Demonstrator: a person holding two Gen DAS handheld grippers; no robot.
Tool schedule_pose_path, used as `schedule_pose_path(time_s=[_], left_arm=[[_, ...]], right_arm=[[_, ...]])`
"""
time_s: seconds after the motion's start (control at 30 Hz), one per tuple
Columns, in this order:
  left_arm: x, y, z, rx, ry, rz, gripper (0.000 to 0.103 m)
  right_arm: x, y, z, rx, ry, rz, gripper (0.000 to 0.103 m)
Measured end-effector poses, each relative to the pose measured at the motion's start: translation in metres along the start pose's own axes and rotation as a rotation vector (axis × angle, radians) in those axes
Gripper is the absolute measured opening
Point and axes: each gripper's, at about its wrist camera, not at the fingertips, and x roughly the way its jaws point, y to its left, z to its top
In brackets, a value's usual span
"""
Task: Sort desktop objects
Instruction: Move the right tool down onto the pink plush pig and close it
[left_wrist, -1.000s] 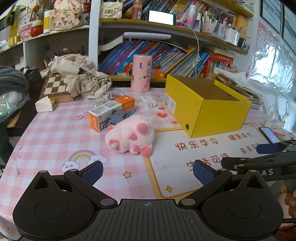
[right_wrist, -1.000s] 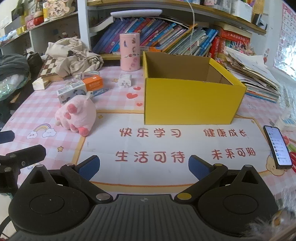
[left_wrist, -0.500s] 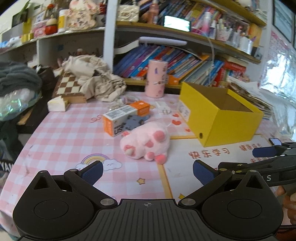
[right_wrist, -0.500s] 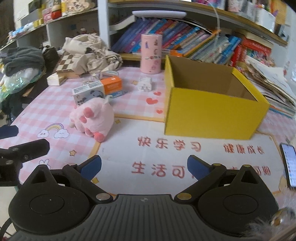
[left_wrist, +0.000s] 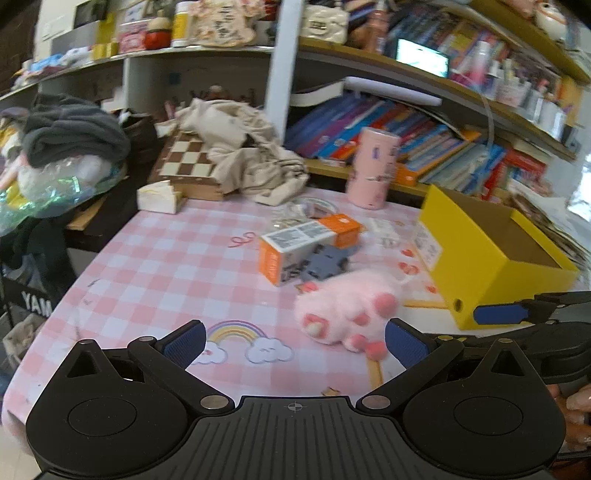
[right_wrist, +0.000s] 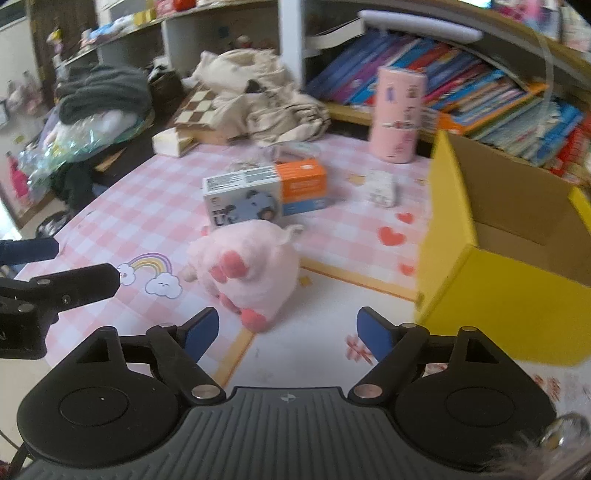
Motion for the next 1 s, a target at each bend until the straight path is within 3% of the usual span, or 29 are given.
schedule_pose_path(time_s=[0.27,0.53,0.77,1.0], left_arm=[[0.016,0.007,0.007,-0.031,0.036,0.080,0.103],[0.028,0.012,0.015,-0.064,0.048,0.098,0.103],[0.044,0.005,0.021,-0.058,0.059,0.078,0.103],[0.070,-0.007,0.027,-0.058,0.074,0.017,0.098]], right_arm=[[0.049,-0.004,0.022,-0.005,0.072,0.097,0.091],[0.084,-0.004,0.037,-0.006,0.109,0.176,0.093],[0.081,-0.006,0.034,-0.051,0.103,0.224,0.069],[0.053,-0.028,0.019,-0.108,0.115,0.128,0.067]])
